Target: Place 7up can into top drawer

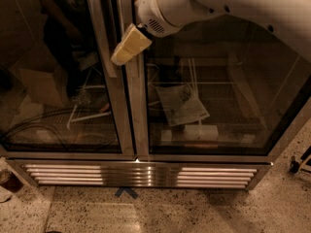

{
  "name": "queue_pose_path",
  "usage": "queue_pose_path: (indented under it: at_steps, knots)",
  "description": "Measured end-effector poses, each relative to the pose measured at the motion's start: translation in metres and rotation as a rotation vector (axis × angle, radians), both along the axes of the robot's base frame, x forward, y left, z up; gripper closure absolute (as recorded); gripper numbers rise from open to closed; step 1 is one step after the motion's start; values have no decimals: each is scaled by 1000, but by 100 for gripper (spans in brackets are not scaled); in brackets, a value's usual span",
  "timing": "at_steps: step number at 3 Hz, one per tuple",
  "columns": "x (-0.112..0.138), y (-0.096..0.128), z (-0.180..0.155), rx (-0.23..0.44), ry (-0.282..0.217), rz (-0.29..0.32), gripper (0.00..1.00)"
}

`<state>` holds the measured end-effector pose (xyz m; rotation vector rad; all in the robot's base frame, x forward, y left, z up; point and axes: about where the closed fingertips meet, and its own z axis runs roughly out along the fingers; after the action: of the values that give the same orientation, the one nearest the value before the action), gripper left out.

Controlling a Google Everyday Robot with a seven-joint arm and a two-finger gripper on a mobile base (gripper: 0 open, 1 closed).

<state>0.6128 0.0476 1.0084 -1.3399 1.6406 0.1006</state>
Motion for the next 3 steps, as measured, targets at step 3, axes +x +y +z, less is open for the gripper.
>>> queue_pose_path:
  at_steps: [3]
  knots:
    - [-10,-4,3,-24,-7,-82,0]
